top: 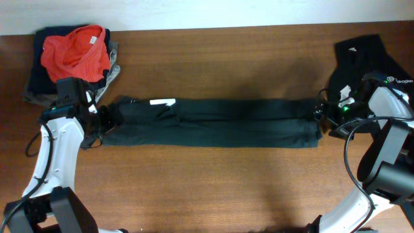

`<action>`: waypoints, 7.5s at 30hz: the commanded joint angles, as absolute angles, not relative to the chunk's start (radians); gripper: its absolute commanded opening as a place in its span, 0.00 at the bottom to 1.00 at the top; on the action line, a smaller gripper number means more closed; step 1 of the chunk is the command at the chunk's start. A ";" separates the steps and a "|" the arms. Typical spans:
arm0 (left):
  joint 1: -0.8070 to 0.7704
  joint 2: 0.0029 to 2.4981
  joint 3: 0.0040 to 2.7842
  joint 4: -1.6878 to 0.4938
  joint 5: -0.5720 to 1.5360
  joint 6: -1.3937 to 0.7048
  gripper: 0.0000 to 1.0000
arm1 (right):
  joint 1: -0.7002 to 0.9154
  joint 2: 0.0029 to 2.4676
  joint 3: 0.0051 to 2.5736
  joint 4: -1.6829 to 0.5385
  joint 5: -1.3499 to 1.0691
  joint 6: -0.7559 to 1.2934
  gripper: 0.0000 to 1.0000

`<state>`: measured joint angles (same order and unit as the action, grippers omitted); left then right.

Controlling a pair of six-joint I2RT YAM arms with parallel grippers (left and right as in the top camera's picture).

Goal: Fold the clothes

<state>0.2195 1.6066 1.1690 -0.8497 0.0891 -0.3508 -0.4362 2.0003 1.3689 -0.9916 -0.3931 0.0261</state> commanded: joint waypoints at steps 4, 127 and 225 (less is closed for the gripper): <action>0.225 1.612 1.175 -0.854 0.090 -0.351 0.99 | -0.439 1.998 1.285 -0.920 -0.417 0.035 0.96; 0.225 1.623 1.146 -0.895 0.090 -0.350 0.99 | -0.017 2.000 1.789 -1.423 -0.255 0.087 0.50; 0.212 1.624 1.146 -0.913 0.090 -0.350 0.99 | -0.219 2.005 1.167 -0.741 -0.672 -0.035 0.27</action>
<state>0.2153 1.6127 1.1557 -0.9092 0.0895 -0.3511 -0.2176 1.9942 1.1728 -0.7486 -0.6781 -0.0631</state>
